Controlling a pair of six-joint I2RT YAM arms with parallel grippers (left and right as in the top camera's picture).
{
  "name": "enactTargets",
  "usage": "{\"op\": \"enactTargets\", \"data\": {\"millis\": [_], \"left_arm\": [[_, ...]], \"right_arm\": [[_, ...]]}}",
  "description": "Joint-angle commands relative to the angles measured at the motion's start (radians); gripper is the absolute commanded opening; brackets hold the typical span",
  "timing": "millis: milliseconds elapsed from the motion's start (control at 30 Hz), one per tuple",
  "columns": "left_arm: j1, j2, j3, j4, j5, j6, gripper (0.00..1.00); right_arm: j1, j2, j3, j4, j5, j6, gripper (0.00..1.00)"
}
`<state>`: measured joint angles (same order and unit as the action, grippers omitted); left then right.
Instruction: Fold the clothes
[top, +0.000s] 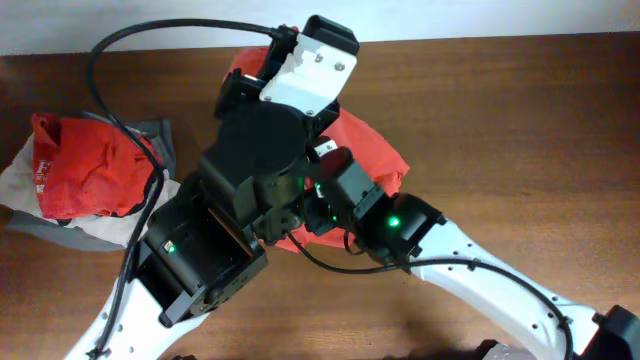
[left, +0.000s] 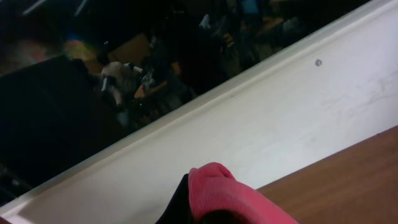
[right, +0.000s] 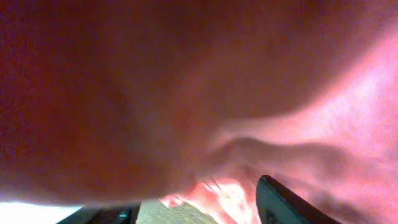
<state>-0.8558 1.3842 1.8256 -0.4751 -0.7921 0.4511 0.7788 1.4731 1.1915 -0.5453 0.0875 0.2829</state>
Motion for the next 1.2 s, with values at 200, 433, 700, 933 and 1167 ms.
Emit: {"op": "enactTargets", "data": {"millis": [200,433,700,933,1167], "left_arm": [[0.004,-0.010,0.051,0.021,-0.089,0.027,0.00],[0.002,-0.010,0.051,0.010,-0.114,0.026,0.00],[0.001,-0.010,0.051,0.012,-0.114,0.026,0.00],[0.001,-0.010,0.051,0.011,-0.114,0.026,0.00],[0.001,-0.010,0.051,0.012,-0.114,0.026,0.00]], "right_arm": [[0.017,-0.002,-0.002,-0.014,0.334,0.059,0.33],[0.019,-0.060,0.000,-0.010,0.290,0.034,0.34],[0.020,-0.107,0.000,0.057,-0.080,-0.101,0.62],[0.055,-0.072,0.000,0.137,-0.191,-0.092,0.63],[0.112,-0.025,0.000,0.158,0.100,-0.012,0.63]]}}
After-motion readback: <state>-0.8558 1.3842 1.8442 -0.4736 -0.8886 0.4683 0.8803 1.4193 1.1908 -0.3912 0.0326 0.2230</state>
